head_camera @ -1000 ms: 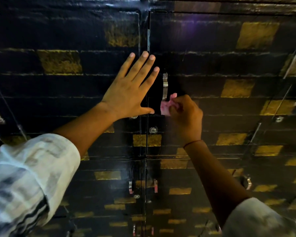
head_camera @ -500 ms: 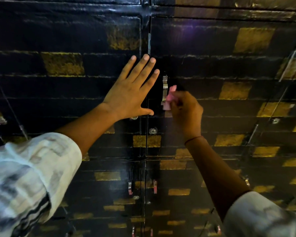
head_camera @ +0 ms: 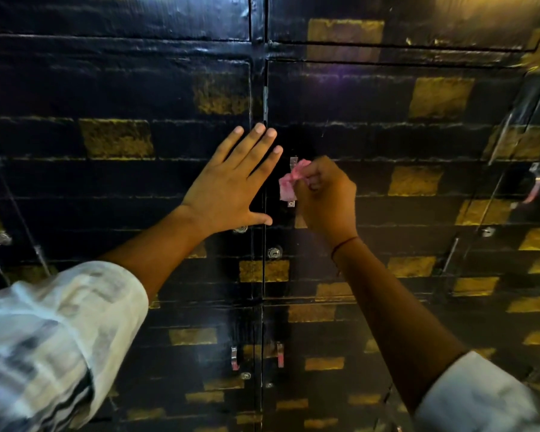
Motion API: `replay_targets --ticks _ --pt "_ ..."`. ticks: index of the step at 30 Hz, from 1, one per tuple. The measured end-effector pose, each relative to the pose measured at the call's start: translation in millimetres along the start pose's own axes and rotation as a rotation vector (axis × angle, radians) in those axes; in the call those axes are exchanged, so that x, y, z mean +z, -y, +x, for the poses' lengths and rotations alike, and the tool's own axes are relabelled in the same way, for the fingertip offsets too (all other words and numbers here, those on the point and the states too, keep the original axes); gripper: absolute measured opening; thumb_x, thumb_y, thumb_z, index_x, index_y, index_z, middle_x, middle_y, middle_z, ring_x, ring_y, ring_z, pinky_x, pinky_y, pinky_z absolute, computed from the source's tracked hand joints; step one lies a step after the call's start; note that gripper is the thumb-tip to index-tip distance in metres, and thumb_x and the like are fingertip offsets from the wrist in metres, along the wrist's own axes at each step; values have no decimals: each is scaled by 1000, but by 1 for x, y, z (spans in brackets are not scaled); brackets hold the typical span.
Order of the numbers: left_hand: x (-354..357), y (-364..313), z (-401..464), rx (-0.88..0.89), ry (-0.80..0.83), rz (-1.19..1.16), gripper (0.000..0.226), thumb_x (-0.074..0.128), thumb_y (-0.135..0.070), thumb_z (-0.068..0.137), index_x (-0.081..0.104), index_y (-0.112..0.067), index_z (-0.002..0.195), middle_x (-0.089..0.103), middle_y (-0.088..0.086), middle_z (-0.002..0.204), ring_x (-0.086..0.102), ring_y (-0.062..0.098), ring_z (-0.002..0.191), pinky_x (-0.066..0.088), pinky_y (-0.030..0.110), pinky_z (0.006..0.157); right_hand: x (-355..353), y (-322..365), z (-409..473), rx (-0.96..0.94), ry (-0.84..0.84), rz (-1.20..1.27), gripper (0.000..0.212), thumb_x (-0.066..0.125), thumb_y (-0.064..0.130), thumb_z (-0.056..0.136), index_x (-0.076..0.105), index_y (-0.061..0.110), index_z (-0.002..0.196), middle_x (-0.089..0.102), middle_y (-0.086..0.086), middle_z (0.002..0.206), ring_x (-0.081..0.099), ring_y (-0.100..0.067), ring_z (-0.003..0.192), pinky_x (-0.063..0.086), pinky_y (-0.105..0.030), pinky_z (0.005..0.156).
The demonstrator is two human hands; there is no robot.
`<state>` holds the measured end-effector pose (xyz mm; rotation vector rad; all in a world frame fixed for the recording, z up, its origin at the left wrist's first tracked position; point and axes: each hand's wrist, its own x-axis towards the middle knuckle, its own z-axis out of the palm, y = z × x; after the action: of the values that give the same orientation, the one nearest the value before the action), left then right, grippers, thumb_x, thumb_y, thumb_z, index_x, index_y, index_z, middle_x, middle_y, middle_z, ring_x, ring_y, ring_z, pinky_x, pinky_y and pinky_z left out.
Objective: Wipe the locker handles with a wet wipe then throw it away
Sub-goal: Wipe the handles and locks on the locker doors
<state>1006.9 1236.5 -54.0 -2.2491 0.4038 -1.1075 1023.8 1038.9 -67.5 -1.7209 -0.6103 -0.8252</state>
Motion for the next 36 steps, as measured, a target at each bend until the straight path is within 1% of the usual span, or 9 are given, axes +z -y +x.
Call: replay_targets --ticks 9,12,14,17,21,24,29,33,36 --pt "-12 6 0 31 56 -114 126 70 -73 76 9 -4 162 1 20 170 -2 35 158 2 54 128 -1 17 9 142 3 26 14 66 3 89 58 11 81 58 15 75 55 16 65 42 -4 59" --pt "-22 5 -1 8 35 -325 104 71 -53 85 18 -6 162 11 17 170 3 31 158 -3 45 129 -5 23 -7 99 -43 38 10 67 3 87 60 8 83 59 12 72 56 6 64 44 -10 58" --pt "-35 1 -9 -26 19 -555 83 65 -38 94 26 -9 161 32 13 164 23 27 152 13 41 128 -2 25 -25 93 80 119 12 68 -1 87 62 9 87 63 10 79 61 2 70 50 -14 63" --pt "-42 -12 -35 -105 86 -821 58 62 -20 98 45 -15 154 60 7 140 53 21 126 46 39 108 6 20 -54 262 335 382 16 65 -4 90 65 11 92 71 -3 89 69 -15 82 59 -27 74" --pt "-38 -31 -76 -359 220 -1157 27 73 -15 93 75 -22 119 76 -10 96 68 -1 83 56 21 75 10 2 -85 460 464 586 14 58 -3 94 67 5 101 73 -16 101 70 -28 91 59 -50 85" --pt "-29 -46 -101 -573 312 -1345 12 76 -12 91 76 -23 96 72 -10 72 63 -2 61 51 17 59 11 -12 -102 545 399 528 21 52 -10 95 62 1 109 71 -19 104 70 -26 89 60 -40 75" --pt "-3 -85 -140 -759 392 -1466 3 75 -8 91 75 -10 93 76 5 78 68 8 64 57 24 59 19 -46 -147 461 89 276 11 58 11 98 62 20 94 71 -5 90 70 -24 85 60 -46 75" --pt "28 -122 -173 -765 390 -1510 2 75 -9 91 74 -9 93 77 7 81 73 18 71 59 30 63 38 -63 -194 337 280 163 8 65 17 95 65 17 102 68 12 93 64 6 85 50 -10 71" --pt "60 -147 -202 -782 352 -1544 4 73 -9 93 73 -13 93 77 8 84 74 19 76 61 32 70 65 -96 -230 405 356 178 16 68 13 92 67 19 107 72 7 101 67 0 93 56 -20 81"
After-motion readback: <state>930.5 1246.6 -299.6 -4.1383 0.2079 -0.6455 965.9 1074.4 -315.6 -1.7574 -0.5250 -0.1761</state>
